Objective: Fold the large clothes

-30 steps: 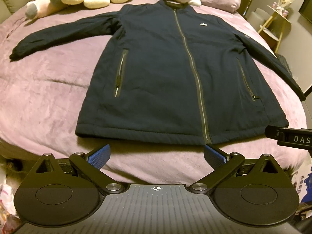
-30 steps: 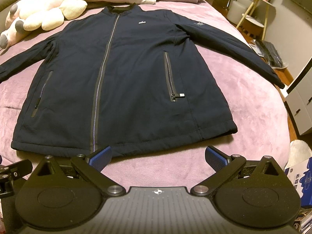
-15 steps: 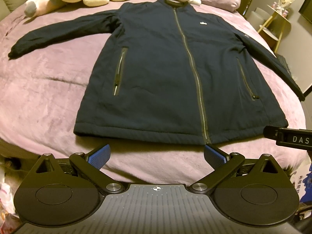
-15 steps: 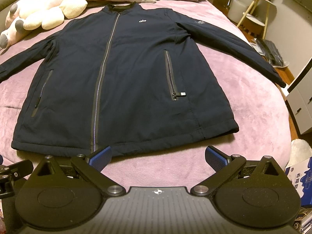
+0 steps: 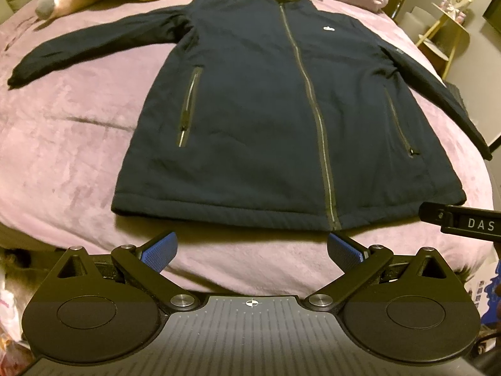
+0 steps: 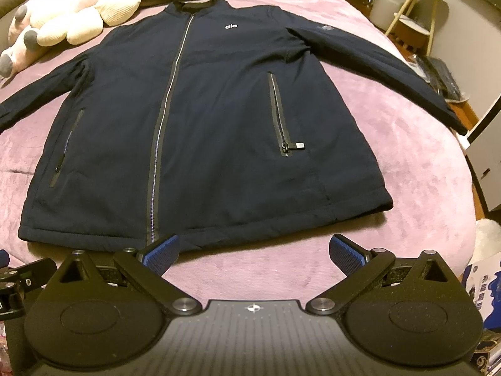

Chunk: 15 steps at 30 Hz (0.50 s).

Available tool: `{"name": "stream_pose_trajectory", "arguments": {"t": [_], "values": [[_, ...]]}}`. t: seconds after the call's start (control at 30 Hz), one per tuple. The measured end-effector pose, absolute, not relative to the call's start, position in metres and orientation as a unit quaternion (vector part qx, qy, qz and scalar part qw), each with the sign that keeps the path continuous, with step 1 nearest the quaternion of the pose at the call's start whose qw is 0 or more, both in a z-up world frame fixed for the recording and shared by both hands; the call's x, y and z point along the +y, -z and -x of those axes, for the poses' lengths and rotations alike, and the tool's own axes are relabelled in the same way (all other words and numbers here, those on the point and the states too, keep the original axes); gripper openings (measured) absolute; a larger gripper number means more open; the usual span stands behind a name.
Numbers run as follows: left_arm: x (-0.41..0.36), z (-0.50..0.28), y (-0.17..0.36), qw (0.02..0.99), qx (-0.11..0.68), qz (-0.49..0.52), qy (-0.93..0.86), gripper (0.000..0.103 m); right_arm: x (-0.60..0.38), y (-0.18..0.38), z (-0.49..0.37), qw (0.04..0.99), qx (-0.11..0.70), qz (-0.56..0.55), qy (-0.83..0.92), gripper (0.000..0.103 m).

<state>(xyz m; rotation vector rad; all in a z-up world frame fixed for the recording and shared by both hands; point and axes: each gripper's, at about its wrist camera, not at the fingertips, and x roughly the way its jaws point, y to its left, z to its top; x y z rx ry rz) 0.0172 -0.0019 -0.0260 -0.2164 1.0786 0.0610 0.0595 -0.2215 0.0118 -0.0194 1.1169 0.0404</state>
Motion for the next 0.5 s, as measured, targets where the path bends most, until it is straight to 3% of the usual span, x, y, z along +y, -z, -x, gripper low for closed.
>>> {"name": "stream_pose_trajectory", "arguments": {"t": [0.23, 0.37, 0.5], "values": [[0.006, -0.035, 0.031, 0.858, 0.497, 0.129, -0.016, 0.103, -0.233, -0.004, -0.07, 0.861, 0.504, -0.045, -0.061, 0.102], [0.012, -0.057, 0.034, 0.874, 0.462, 0.149, -0.01, 0.103, -0.271, 0.001, -0.076, 0.896, 0.392, -0.167, -0.124, 0.102], [0.007, -0.098, 0.032, 0.892, 0.434, 0.126, 0.004, 0.103, -0.329, 0.023, -0.114, 0.861, 0.383, -0.309, -0.132, 0.102]]}}
